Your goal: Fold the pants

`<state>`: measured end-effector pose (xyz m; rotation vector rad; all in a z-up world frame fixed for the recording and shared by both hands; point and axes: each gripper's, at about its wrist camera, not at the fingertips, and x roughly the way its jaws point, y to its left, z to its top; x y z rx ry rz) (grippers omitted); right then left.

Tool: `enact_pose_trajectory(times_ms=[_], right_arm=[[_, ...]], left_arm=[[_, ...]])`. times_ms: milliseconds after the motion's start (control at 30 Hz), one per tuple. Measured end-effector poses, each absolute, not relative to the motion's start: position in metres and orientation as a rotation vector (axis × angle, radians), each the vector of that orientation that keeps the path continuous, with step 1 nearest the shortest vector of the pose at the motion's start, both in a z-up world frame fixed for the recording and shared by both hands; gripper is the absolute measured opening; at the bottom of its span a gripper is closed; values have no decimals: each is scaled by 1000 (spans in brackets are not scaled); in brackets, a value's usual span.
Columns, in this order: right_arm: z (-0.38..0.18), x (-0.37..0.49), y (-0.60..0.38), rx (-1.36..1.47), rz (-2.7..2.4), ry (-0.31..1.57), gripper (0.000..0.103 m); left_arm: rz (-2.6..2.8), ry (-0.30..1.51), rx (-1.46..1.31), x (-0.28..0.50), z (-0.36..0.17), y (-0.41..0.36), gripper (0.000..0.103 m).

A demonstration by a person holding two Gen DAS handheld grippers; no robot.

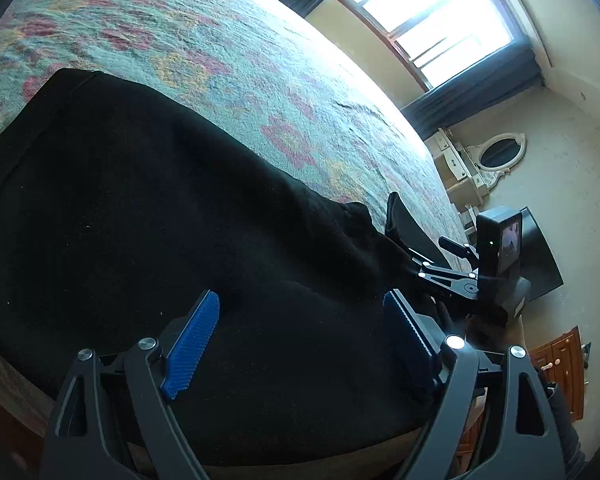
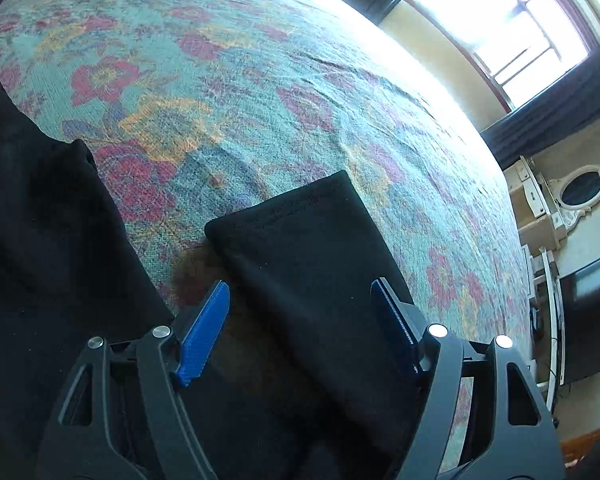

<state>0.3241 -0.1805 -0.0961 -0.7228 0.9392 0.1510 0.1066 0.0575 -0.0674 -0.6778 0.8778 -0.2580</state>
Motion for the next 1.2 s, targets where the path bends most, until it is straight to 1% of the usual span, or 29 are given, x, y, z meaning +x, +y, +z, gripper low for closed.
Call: enact_pose_trajectory(times_ms=[67, 100, 133, 167, 200, 300, 367, 567, 700, 767, 867, 933, 967, 1033, 1100, 1133, 1167, 1200], right_arm=[[-112, 334, -174, -757, 154, 945, 73], [-115, 335, -172, -746, 156, 940, 63], [-114, 337, -176, -698, 173, 947, 48], [-113, 340, -181, -647, 174, 969, 13], [-110, 340, -187, -612, 155, 965, 8], [-80, 324, -211, -478, 152, 881, 8], [-49, 306, -237, -353, 160, 821, 8], [49, 233, -350, -20, 184, 643, 8], [77, 189, -440, 127, 184, 553, 8], [73, 174, -482, 137, 111, 549, 8], [46, 159, -549, 210, -44, 571, 8], [16, 157, -589, 256, -156, 633, 18], [-1, 156, -605, 277, -206, 676, 25], [-31, 150, -630, 313, -310, 747, 26], [-53, 138, -648, 436, -334, 782, 27], [-62, 129, -655, 524, -317, 773, 29], [-67, 120, -660, 612, -301, 759, 36], [-72, 113, -663, 689, -282, 747, 47]], left_arm=[[-249, 868, -618, 106, -67, 52, 86], [-246, 866, -602, 108, -67, 52, 86], [-245, 866, -595, 107, -67, 50, 86], [-246, 865, -598, 107, -69, 51, 86], [-248, 863, -608, 106, -69, 52, 86], [-253, 861, -642, 105, -68, 55, 86], [-245, 865, -643, 104, -67, 56, 86], [-194, 883, -598, 105, -60, 44, 86], [-182, 892, -589, 105, -55, 34, 86], [-183, 898, -586, 105, -53, 29, 86], [-190, 909, -579, 106, -52, 19, 86], [-196, 921, -571, 106, -53, 11, 86], [-201, 928, -568, 106, -53, 6, 86], [-210, 942, -567, 107, -55, -2, 86], [-217, 950, -564, 105, -55, -8, 86], [-223, 953, -563, 105, -55, -11, 86], [-228, 957, -561, 105, -56, -15, 86], [-234, 960, -561, 105, -56, -18, 86]])
